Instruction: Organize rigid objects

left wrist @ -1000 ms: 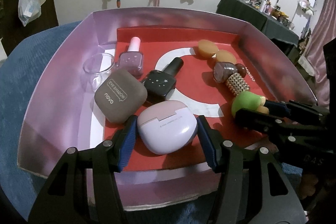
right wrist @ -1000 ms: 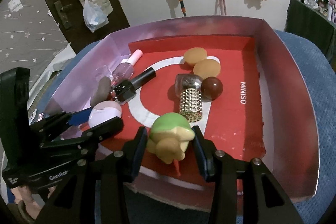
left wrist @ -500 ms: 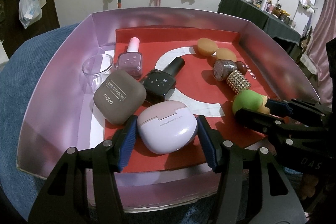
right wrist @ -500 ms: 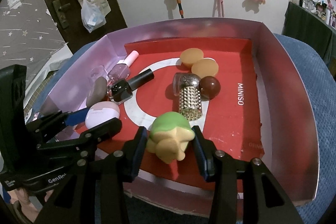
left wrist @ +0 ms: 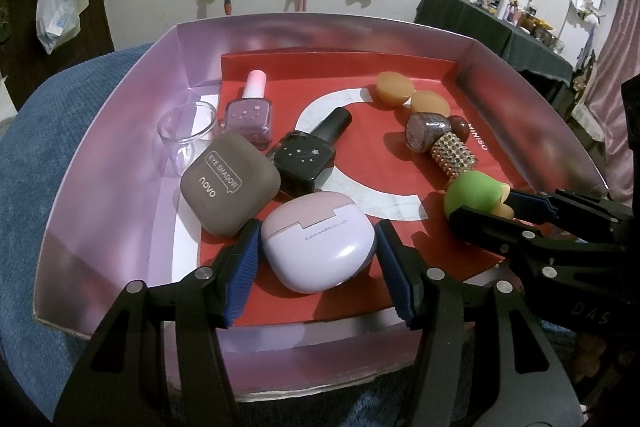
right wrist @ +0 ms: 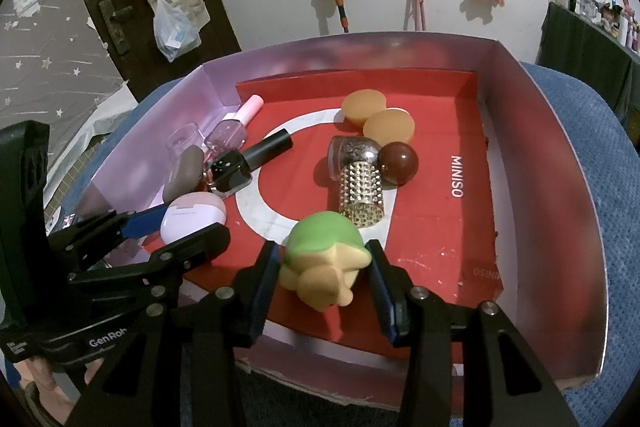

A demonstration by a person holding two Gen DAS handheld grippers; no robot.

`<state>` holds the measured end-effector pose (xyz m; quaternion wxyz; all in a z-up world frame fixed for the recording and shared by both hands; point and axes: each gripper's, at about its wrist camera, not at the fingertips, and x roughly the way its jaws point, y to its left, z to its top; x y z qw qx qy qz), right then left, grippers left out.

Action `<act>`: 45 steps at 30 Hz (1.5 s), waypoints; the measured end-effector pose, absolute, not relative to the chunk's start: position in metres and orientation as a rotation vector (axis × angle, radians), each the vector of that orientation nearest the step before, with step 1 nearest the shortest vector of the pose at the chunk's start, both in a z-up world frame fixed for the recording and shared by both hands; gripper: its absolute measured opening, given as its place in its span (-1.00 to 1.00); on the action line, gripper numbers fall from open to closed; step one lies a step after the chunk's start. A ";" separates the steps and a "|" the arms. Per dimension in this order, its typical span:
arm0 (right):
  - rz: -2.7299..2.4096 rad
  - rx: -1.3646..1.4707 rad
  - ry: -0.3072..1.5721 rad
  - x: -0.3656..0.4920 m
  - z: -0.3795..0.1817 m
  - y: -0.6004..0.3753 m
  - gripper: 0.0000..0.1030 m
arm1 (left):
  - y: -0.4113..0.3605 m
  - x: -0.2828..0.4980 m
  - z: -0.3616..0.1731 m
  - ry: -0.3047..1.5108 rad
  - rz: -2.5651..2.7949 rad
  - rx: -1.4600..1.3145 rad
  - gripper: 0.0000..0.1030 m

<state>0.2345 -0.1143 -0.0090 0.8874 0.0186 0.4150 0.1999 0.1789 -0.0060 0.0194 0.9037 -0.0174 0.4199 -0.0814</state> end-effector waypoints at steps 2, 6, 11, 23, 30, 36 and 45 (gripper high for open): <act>0.415 0.040 0.862 0.234 -0.009 -0.114 -0.08 | -0.006 0.179 0.019 0.868 -0.168 -0.037 0.07; 0.415 0.037 0.862 0.233 -0.009 -0.114 -0.08 | -0.006 0.179 0.019 0.869 -0.166 -0.035 0.07; 0.419 0.041 0.840 0.230 -0.003 -0.116 -0.08 | -0.006 0.177 0.020 0.865 -0.166 -0.037 0.28; 0.416 0.064 0.775 0.209 0.021 -0.124 0.12 | 0.000 0.157 0.041 0.804 -0.126 -0.042 0.62; 0.382 0.066 0.683 0.183 0.038 -0.127 0.41 | 0.001 0.140 0.052 0.760 -0.104 -0.042 0.67; 0.327 0.074 0.641 0.171 0.038 -0.132 0.62 | 0.001 0.126 0.055 0.714 -0.064 -0.024 0.91; 0.228 0.057 0.582 0.155 0.031 -0.131 0.79 | 0.000 0.115 0.052 0.690 -0.043 -0.007 1.00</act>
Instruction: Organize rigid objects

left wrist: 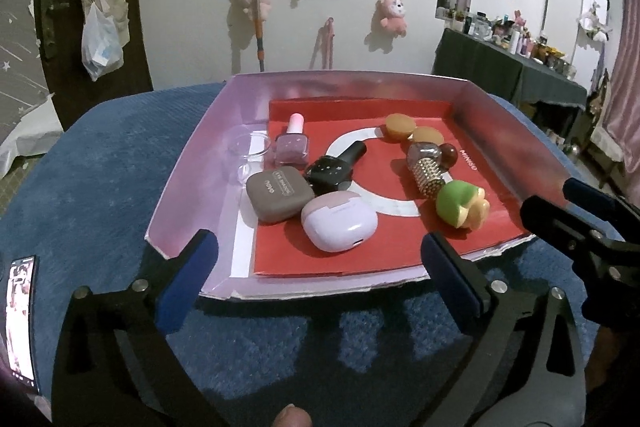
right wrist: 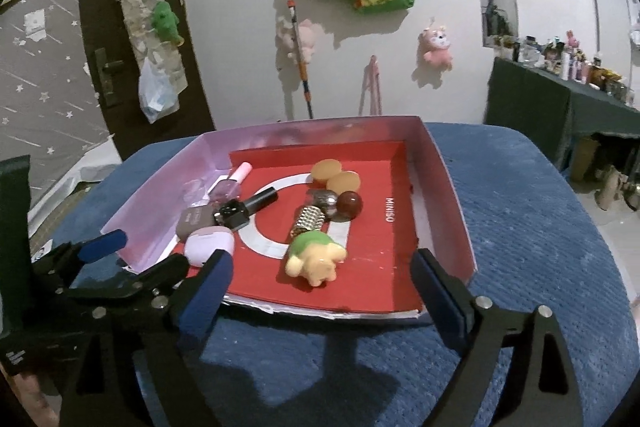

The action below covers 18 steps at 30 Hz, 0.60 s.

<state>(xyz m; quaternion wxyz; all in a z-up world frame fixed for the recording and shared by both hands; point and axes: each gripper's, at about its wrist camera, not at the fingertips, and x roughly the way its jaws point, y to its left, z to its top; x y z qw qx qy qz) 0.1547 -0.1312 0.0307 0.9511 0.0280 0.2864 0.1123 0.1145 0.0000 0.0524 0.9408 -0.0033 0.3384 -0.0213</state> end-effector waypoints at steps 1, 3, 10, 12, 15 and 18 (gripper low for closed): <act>0.220 0.056 0.582 0.155 0.029 -0.131 0.79 | 0.000 0.114 0.052 0.691 -0.042 -0.005 1.00; 0.209 0.052 0.585 0.154 0.024 -0.131 0.79 | 0.001 0.114 0.048 0.695 -0.037 -0.004 1.00; 0.183 0.032 0.598 0.156 0.012 -0.128 0.79 | 0.006 0.117 0.041 0.703 -0.019 -0.013 1.00; 0.180 0.034 0.605 0.157 0.009 -0.129 0.79 | 0.006 0.117 0.040 0.706 -0.024 -0.017 1.00; 0.172 0.026 0.604 0.158 0.006 -0.128 0.79 | 0.005 0.117 0.039 0.702 -0.027 -0.012 1.00; 0.169 0.017 0.604 0.159 0.005 -0.128 0.80 | 0.005 0.117 0.038 0.704 -0.032 -0.013 1.00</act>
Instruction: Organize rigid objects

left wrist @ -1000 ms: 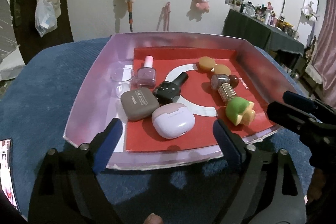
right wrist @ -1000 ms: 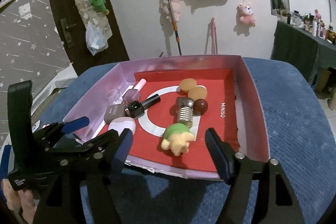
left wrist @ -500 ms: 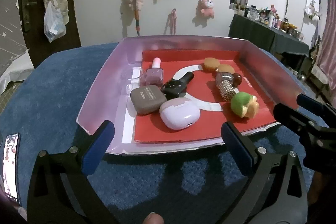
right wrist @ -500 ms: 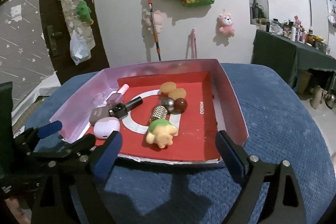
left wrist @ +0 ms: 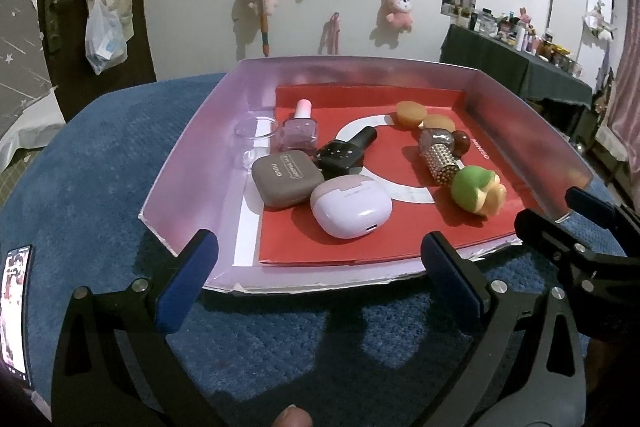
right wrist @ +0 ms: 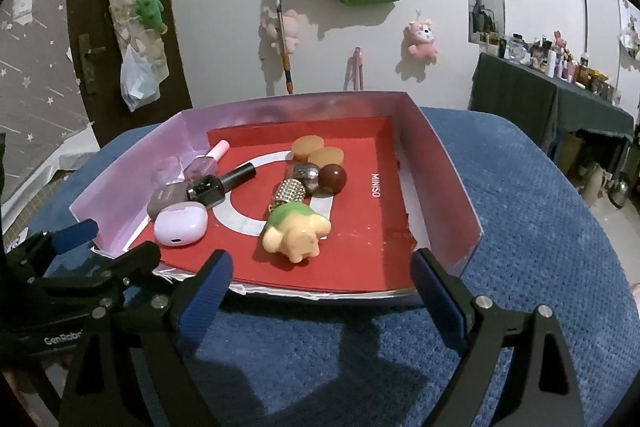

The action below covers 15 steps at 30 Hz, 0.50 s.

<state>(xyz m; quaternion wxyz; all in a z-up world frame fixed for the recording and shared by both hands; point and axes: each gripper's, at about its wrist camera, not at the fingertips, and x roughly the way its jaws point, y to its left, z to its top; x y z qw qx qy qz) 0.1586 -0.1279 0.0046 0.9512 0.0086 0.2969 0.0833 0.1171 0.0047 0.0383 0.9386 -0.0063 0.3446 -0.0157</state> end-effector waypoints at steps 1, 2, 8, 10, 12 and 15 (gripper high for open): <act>0.170 0.018 0.604 0.159 0.003 -0.129 0.80 | 0.005 0.117 0.038 0.705 -0.033 -0.012 1.00; 0.170 0.020 0.603 0.158 0.005 -0.128 0.80 | 0.005 0.117 0.038 0.706 -0.033 -0.011 1.00; 0.171 0.016 0.605 0.159 0.004 -0.128 0.81 | 0.004 0.116 0.038 0.706 -0.033 -0.008 1.00; 0.170 0.017 0.604 0.159 0.004 -0.127 0.81 | 0.004 0.117 0.038 0.706 -0.033 -0.009 1.00; 0.170 0.014 0.605 0.159 0.003 -0.127 0.81 | 0.004 0.116 0.038 0.706 -0.033 -0.008 1.00; 0.170 0.018 0.605 0.159 0.005 -0.127 0.81 | 0.004 0.116 0.038 0.706 -0.032 -0.007 1.00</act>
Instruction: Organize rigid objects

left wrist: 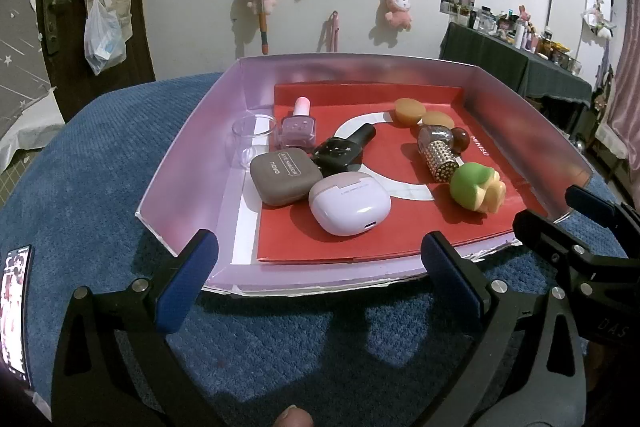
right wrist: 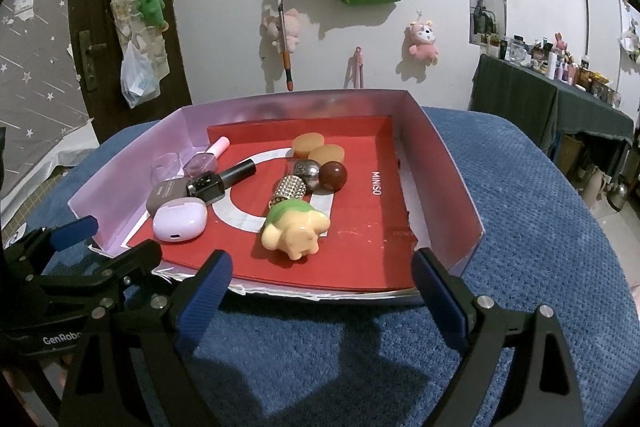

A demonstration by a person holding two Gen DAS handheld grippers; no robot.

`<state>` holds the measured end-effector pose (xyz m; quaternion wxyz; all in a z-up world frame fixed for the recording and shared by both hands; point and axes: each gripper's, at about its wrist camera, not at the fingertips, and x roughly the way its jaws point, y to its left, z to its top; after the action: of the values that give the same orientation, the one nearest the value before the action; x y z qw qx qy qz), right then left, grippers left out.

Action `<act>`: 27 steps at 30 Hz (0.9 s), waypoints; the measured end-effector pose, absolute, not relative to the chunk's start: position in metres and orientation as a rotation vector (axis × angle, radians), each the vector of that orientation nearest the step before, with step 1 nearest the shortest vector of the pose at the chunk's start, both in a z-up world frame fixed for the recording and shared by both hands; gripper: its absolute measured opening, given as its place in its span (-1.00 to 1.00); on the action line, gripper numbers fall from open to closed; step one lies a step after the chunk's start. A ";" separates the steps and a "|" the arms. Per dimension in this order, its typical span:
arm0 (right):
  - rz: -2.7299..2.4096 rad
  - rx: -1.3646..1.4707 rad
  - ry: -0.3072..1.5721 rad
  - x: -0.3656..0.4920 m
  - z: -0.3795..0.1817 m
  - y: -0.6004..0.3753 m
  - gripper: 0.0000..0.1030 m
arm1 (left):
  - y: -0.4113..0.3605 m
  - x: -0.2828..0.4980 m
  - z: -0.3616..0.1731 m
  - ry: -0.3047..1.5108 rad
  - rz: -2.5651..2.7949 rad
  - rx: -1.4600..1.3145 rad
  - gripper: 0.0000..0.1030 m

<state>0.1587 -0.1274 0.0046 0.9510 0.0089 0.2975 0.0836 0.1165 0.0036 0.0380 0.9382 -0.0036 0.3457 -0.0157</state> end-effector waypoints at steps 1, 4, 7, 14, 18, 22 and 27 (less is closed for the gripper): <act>0.170 0.020 0.606 0.159 0.004 -0.127 0.81 | 0.004 0.116 0.038 0.705 -0.031 -0.006 1.00; 0.172 0.024 0.607 0.159 0.003 -0.126 0.81 | 0.002 0.116 0.039 0.701 -0.021 0.010 1.00; 0.173 0.027 0.602 0.159 0.005 -0.127 0.81 | -0.002 0.115 0.041 0.694 -0.018 0.027 1.00; 0.168 0.026 0.568 0.150 0.020 -0.133 0.81 | -0.003 0.109 0.049 0.679 -0.025 0.035 1.00; 0.173 0.025 0.567 0.144 0.025 -0.134 0.81 | -0.003 0.104 0.053 0.676 -0.028 0.032 1.00; 0.182 0.017 0.579 0.136 0.026 -0.132 0.82 | -0.004 0.094 0.056 0.673 -0.036 0.037 1.00; 0.180 0.006 0.609 0.123 0.022 -0.132 0.83 | -0.007 0.084 0.053 0.700 -0.050 0.029 1.00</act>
<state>0.1235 -0.1323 0.0222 0.9499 0.0031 0.2996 0.0887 0.0836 -0.0066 0.0529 0.9390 0.0144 0.3427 -0.0246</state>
